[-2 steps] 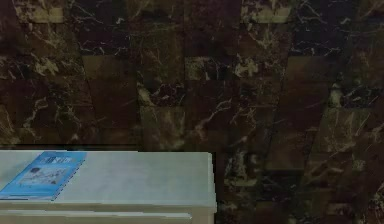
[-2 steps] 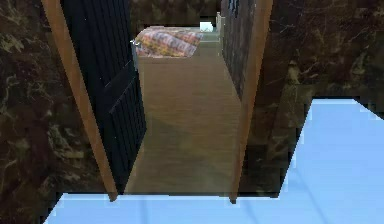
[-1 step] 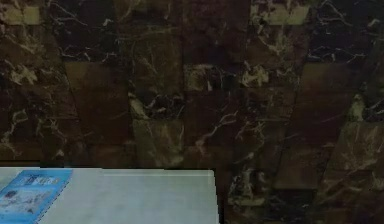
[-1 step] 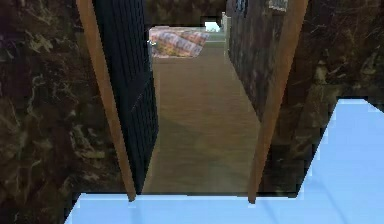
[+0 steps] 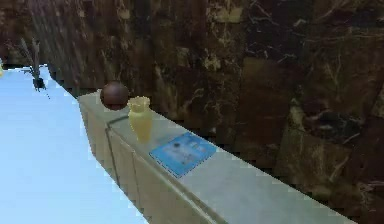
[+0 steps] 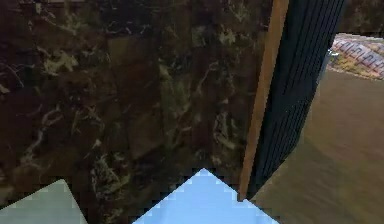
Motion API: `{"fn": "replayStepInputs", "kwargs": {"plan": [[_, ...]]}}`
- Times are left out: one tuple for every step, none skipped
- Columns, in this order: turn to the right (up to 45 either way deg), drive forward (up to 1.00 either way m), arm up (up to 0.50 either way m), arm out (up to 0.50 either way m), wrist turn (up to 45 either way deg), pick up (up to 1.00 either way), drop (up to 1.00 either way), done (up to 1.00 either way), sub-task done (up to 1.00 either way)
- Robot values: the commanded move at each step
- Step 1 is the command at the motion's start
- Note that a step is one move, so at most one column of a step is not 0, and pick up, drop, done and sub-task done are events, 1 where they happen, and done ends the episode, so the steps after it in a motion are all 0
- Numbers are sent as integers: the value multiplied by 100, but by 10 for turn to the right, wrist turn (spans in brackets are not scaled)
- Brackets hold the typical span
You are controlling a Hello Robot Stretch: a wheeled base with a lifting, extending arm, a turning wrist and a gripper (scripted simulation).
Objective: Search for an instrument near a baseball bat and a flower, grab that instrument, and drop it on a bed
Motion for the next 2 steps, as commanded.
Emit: {"fn": "replayStepInputs", "kwargs": {"plan": [[-450,0,0,0,0,0,0,0,0],[-120,0,0,0,0,0,0,0,0]]}}
